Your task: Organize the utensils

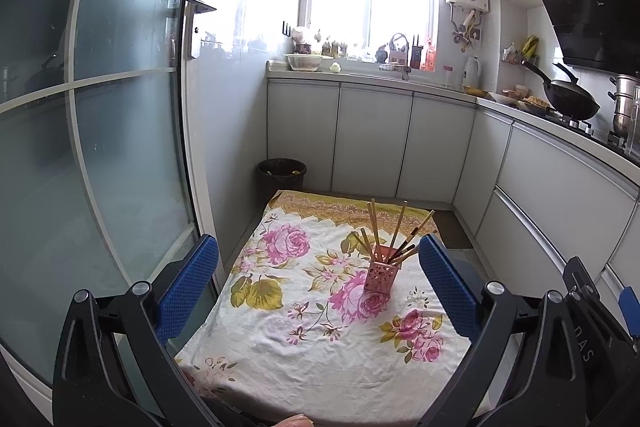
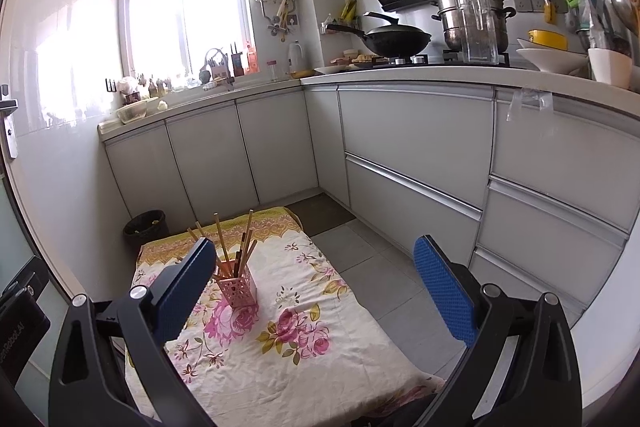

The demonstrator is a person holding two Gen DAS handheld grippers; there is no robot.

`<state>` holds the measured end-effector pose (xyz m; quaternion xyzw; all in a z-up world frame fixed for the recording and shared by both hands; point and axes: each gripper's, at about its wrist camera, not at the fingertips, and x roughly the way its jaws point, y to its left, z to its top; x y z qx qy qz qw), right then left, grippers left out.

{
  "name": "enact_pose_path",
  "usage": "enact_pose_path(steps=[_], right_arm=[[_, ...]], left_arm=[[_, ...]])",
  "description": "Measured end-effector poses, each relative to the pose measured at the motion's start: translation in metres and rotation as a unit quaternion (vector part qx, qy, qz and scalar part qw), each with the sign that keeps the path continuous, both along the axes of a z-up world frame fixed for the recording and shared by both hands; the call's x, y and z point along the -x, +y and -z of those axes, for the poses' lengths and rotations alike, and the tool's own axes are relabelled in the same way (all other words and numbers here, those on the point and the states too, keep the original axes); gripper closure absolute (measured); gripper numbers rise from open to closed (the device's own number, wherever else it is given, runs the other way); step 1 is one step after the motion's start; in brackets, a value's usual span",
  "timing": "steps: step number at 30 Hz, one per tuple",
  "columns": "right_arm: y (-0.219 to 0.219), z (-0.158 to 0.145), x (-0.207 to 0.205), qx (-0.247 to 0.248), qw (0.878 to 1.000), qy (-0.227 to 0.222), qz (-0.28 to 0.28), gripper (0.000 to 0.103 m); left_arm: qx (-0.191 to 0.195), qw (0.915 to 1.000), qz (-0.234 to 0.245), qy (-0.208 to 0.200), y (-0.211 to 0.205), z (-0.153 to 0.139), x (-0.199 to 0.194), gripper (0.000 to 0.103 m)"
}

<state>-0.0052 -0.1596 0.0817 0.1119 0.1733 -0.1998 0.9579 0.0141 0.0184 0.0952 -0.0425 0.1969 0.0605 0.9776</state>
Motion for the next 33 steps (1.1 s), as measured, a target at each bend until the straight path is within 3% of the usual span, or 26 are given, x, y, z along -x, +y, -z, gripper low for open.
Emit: enact_pose_path(steps=[10, 20, 33], right_arm=[[-0.001, 0.000, 0.000, -0.009, 1.000, 0.001, -0.007, 0.007], [0.003, -0.001, 0.002, -0.010, 1.000, 0.001, -0.015, 0.007], [0.001, -0.002, 0.004, -0.016, 1.000, -0.001, -0.010, 0.007]], left_arm=[[0.006, 0.9999, 0.005, -0.007, 0.003, -0.001, 0.002, 0.007], [0.016, 0.9989, 0.034, 0.030, 0.004, 0.008, -0.011, 0.007], [0.003, 0.9984, 0.051, -0.022, 0.001, 0.000, 0.001, 0.007]])
